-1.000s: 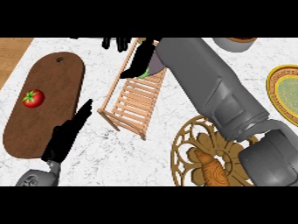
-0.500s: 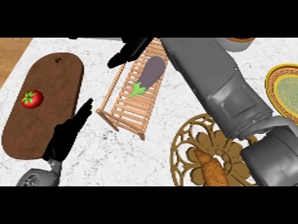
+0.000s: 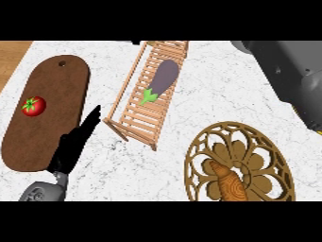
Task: Pick the eggplant from the placemat and place it in the tiered shelf
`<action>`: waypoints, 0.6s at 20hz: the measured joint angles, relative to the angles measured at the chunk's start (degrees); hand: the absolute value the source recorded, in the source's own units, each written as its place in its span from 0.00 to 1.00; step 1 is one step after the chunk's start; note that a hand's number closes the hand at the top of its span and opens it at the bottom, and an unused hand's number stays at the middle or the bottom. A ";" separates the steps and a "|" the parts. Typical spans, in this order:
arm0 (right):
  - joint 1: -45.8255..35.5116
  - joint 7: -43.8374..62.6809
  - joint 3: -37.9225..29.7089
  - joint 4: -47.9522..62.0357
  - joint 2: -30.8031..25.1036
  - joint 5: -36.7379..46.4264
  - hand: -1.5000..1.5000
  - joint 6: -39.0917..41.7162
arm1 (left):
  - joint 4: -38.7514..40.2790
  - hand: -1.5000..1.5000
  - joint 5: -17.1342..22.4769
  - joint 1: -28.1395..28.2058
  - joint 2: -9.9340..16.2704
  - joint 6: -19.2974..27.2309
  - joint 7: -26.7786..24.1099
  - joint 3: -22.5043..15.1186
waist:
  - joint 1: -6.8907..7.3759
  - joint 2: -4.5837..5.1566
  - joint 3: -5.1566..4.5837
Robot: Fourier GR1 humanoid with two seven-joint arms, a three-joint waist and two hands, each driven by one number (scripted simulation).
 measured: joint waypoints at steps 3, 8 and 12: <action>1.64 1.00 0.17 0.18 -4.29 0.30 0.00 0.58 | -0.33 0.50 -0.07 -0.49 -0.02 -0.25 0.35 -0.17 | 0.36 0.32 0.06; 4.83 -0.61 0.32 -0.81 -10.45 0.59 0.00 5.13 | -0.72 0.50 -0.31 -0.95 -0.32 -0.45 0.51 -0.63 | 1.30 0.99 0.19; 6.67 -2.28 0.81 -1.71 -14.38 1.22 0.00 9.04 | -0.88 0.50 -0.41 -1.41 -0.83 -0.43 0.44 -0.96 | 1.98 1.45 0.27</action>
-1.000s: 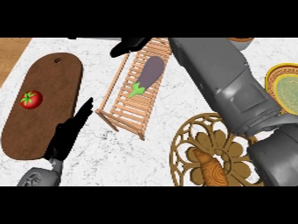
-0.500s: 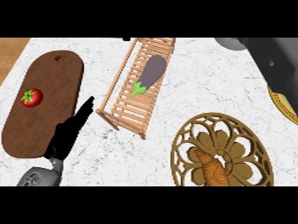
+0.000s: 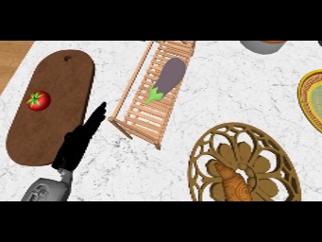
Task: Pick the eggplant from the placemat and place it in the tiered shelf
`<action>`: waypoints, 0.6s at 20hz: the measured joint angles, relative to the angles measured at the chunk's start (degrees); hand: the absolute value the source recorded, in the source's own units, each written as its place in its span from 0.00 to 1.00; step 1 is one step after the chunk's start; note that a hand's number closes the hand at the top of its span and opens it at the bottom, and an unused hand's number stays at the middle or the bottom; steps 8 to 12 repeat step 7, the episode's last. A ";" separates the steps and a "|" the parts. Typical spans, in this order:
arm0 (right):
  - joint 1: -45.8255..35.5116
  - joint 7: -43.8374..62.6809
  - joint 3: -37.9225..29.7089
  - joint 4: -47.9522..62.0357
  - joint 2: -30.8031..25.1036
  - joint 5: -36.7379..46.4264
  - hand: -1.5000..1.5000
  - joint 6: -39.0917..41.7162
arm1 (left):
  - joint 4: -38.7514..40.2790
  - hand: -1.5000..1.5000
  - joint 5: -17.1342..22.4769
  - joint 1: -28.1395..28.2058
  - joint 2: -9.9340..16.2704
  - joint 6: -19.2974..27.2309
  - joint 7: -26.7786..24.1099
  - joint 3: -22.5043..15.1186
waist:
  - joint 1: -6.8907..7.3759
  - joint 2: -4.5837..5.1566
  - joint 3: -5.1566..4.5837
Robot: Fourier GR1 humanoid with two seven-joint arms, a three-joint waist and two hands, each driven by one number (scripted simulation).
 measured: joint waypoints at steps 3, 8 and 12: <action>1.36 -1.64 0.71 -0.66 -1.95 0.84 0.00 2.36 | -0.05 0.50 -0.01 0.03 0.11 -0.45 -0.16 -0.21 | 0.57 0.17 0.03; 2.32 -3.13 1.61 -1.25 -3.63 1.91 0.00 4.86 | 0.03 0.50 -0.03 -0.48 0.10 -0.89 -0.08 -0.40 | 1.14 0.31 0.05; 2.32 -3.13 1.61 -1.25 -3.63 1.91 0.00 4.86 | 0.03 0.50 -0.03 -0.48 0.10 -0.89 -0.08 -0.40 | 1.14 0.31 0.05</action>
